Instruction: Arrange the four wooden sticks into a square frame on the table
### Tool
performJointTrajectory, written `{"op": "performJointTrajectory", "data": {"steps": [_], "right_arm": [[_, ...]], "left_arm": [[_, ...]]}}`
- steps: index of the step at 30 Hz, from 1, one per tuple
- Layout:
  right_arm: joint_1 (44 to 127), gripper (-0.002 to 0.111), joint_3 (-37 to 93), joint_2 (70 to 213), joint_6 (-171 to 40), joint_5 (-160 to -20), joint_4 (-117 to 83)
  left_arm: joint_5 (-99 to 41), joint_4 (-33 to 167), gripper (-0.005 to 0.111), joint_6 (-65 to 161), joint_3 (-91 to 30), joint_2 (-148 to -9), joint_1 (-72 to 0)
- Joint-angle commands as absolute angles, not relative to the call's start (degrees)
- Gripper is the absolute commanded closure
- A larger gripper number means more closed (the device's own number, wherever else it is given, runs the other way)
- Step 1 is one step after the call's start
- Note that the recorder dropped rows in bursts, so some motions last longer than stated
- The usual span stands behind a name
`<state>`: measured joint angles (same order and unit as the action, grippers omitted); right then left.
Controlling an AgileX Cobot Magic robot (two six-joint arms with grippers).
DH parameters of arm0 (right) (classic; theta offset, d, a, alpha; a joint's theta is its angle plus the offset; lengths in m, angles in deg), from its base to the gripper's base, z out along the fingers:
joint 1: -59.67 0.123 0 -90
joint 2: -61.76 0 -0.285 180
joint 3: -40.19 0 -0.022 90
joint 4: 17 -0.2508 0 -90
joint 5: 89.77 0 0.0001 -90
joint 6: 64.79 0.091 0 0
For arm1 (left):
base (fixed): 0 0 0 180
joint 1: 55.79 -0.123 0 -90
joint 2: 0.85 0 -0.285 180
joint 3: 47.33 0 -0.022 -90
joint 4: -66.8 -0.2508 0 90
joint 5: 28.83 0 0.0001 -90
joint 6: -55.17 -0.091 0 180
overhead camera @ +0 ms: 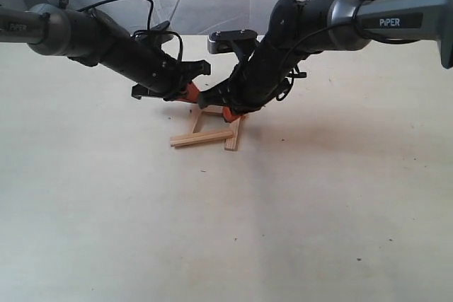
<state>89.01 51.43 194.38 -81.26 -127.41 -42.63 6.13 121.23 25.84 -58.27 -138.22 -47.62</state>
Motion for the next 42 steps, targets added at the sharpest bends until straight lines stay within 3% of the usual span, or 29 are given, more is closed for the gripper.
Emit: {"op": "performJointTrajectory", "data": {"steps": [1,27,42], "right_arm": [[89.01,0.109,51.11,194.41,-81.66,-123.37,-43.28],[89.01,0.109,51.11,196.87,-81.67,-121.99,-45.46],[89.08,0.109,51.11,198.42,-81.77,-128.29,-46.5]], "left_arm": [[5.1,120.4,0.107,26.13,-58.71,-138.29,-47.69],[7.91,121.41,0.107,25.93,-58.47,-143.29,-47.58],[7.94,121.01,0.107,26.27,-58.47,-143.22,-47.58]]}}
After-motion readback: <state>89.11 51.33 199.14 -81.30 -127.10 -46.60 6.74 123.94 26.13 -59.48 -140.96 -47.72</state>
